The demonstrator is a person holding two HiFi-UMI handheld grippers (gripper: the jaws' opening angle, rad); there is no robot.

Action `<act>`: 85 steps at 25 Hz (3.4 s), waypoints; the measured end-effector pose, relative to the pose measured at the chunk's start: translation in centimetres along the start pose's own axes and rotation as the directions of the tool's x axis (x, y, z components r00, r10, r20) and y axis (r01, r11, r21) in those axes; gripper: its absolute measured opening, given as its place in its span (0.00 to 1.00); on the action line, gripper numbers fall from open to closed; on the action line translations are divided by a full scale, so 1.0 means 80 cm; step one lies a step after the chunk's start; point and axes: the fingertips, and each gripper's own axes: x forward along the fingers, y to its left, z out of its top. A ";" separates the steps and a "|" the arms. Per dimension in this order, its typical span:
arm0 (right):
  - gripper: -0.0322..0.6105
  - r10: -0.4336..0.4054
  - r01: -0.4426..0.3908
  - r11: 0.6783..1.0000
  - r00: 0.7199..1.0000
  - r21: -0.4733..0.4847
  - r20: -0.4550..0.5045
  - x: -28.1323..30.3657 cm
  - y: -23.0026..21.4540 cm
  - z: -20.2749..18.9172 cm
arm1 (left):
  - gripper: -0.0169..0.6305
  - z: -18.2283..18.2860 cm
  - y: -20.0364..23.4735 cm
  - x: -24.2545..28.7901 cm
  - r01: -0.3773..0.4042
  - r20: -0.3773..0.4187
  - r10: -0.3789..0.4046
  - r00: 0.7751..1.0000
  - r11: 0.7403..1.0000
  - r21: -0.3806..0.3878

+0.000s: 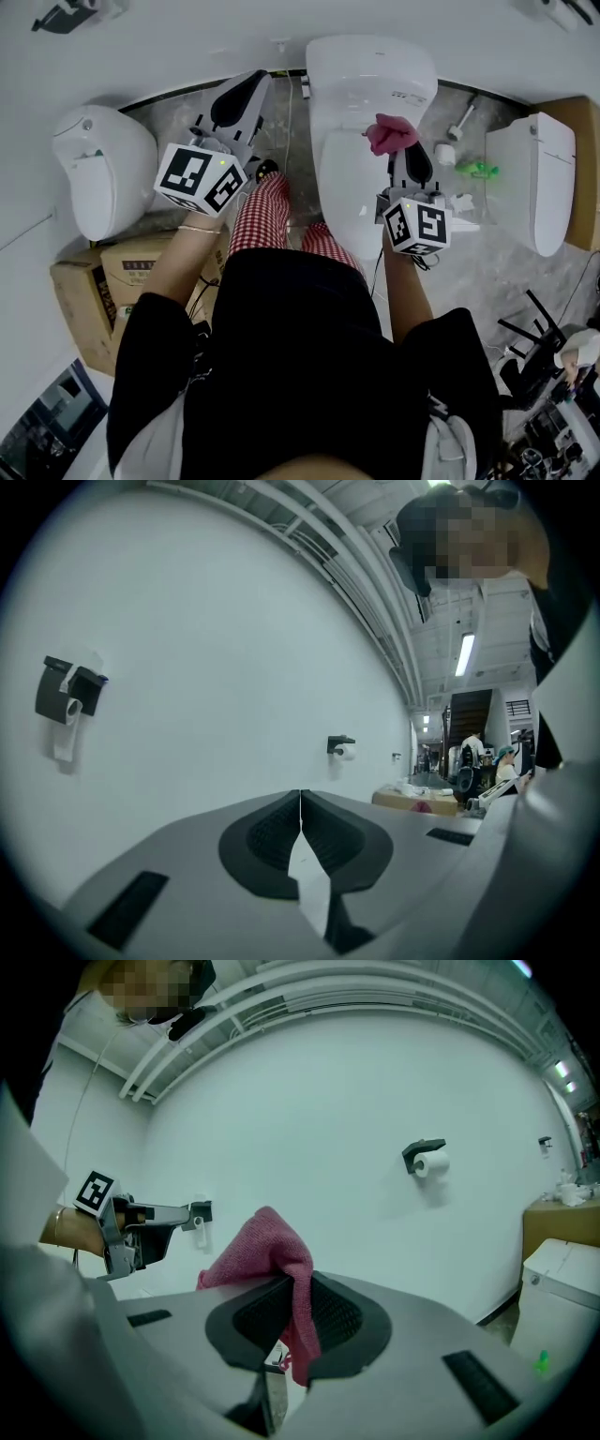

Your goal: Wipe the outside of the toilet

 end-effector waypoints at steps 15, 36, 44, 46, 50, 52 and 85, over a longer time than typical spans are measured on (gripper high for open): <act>0.14 -0.243 0.250 0.965 0.966 0.078 -0.088 0.151 0.102 -0.141 | 0.04 -0.081 0.161 0.110 0.355 -0.099 -0.356 0.929 0.935 -0.029; 0.14 -0.353 0.389 0.893 0.918 0.227 -0.183 0.274 0.076 -0.339 | 0.04 -0.301 0.236 0.106 0.232 -0.193 -0.266 0.945 0.955 -0.183; 0.14 -0.393 0.438 0.865 0.895 0.246 -0.212 0.302 0.086 -0.344 | 0.04 -0.296 0.259 0.109 0.202 -0.160 -0.237 0.958 0.957 -0.209; 0.14 -0.413 0.458 0.853 0.886 0.250 -0.213 0.305 0.085 -0.343 | 0.04 -0.296 0.263 0.108 0.205 -0.164 -0.239 0.957 0.958 -0.201; 0.14 -0.434 0.479 0.845 0.874 0.239 -0.216 0.309 0.087 -0.340 | 0.04 -0.297 0.272 0.101 0.192 -0.167 -0.228 0.959 0.959 -0.209; 0.14 -0.433 0.476 0.849 0.876 0.230 -0.213 0.311 0.089 -0.338 | 0.04 -0.298 0.274 0.099 0.189 -0.166 -0.226 0.960 0.958 -0.216; 0.14 -0.451 0.459 0.795 0.884 0.395 -0.120 0.424 0.095 -0.311 | 0.04 -0.302 0.313 0.088 0.149 -0.169 -0.195 0.966 0.956 -0.252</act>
